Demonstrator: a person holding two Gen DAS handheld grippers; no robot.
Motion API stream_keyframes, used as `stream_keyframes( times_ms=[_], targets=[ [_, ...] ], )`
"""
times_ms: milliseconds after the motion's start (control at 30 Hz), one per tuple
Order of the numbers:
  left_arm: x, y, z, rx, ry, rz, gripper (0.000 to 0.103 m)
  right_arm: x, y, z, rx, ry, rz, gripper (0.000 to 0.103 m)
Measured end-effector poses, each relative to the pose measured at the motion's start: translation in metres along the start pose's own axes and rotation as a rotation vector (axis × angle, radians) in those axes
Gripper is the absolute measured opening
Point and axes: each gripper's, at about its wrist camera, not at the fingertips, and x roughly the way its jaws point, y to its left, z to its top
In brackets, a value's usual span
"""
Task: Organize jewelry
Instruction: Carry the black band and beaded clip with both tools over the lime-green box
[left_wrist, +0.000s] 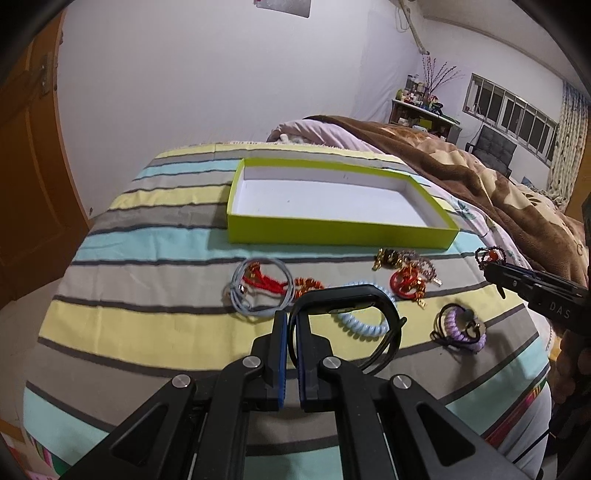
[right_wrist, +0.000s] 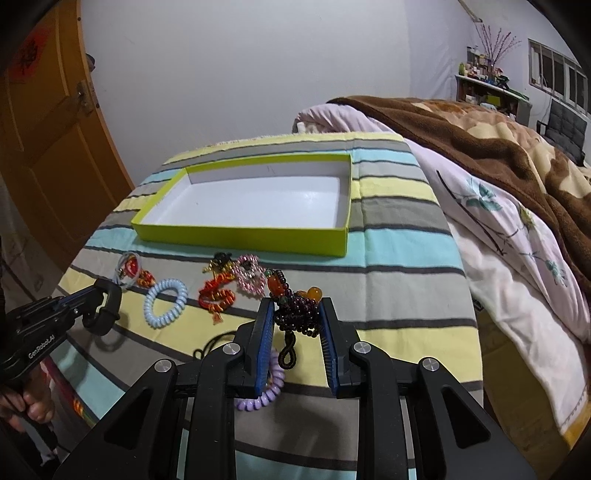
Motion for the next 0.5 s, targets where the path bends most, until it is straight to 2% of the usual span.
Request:
stream_keyframes(
  times_ms=[233, 500],
  targets=[
    [-0.002, -0.007, 0.029, 0.043, -0.043, 0.013, 0.004, 0.0, 0.004, 0.019, -0.021, -0.029, 0.006, 0.025],
    [0.022, -0.004, 0.076, 0.059, -0.061, 0.041, 0.004, 0.016, 0.003, 0.051, -0.045, -0.049, 0.007, 0.025]
  ],
)
